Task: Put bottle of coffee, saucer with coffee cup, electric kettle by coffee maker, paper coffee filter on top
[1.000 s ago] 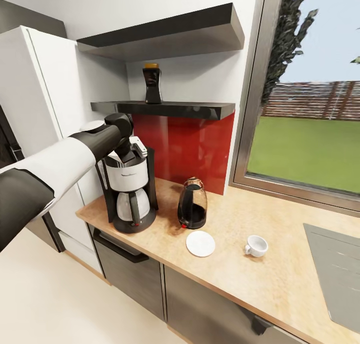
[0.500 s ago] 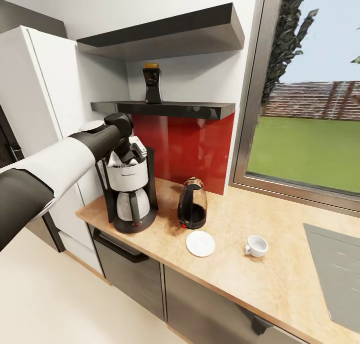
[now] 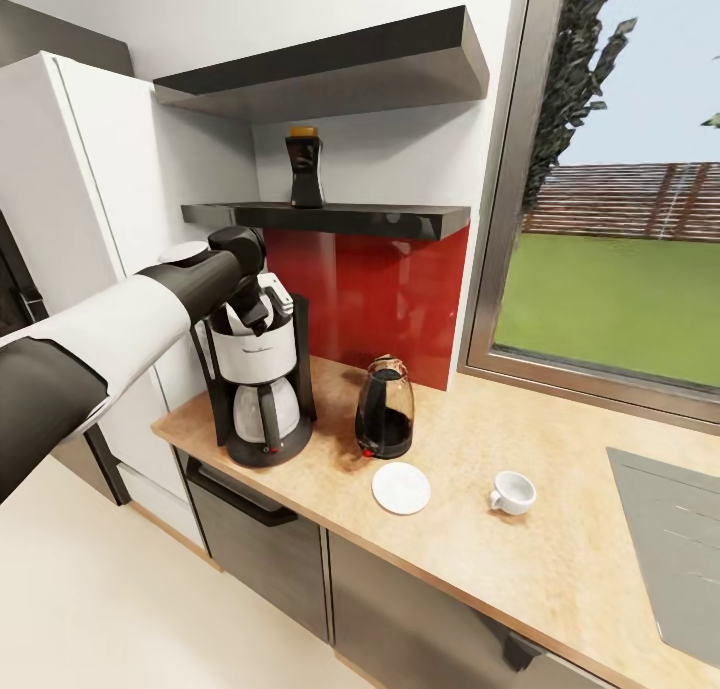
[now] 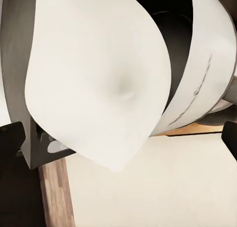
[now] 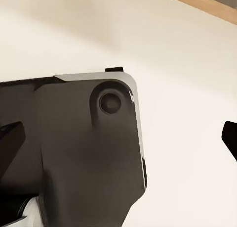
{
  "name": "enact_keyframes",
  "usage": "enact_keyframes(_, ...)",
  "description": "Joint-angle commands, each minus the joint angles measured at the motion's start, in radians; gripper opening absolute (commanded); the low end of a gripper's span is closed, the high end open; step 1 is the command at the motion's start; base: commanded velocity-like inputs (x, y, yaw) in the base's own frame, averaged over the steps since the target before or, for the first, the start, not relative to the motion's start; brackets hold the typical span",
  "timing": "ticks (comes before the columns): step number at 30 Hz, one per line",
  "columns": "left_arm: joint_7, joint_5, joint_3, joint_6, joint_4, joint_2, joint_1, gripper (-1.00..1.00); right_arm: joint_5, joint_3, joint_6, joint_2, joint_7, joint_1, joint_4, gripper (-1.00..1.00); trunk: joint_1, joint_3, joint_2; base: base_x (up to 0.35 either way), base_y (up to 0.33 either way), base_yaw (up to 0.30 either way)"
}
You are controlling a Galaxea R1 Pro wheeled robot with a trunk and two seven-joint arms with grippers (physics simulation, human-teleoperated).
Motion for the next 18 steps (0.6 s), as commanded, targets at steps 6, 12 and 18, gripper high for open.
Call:
enact_keyframes(6,-0.010,-0.009,0.000,0.004,-0.002,0.003,-0.005,1.00,0.003,-0.005,-0.004,0.000,0.000,-0.001,0.001,1.00,0.001,-0.002,-0.002,0.000,0.000,0.000)
enact_keyframes(12,-0.010,-0.008,0.004,0.006,-0.002,0.007,-0.016,1.00,0.003,-0.005,-0.004,0.000,0.000,-0.002,0.001,1.00,0.001,-0.002,-0.002,0.000,0.000,0.000)
enact_keyframes(18,-0.011,-0.007,0.007,0.012,-0.001,0.021,-0.061,1.00,0.003,-0.005,-0.004,0.000,0.000,-0.001,0.001,1.00,0.001,-0.002,-0.002,0.000,0.000,0.000)
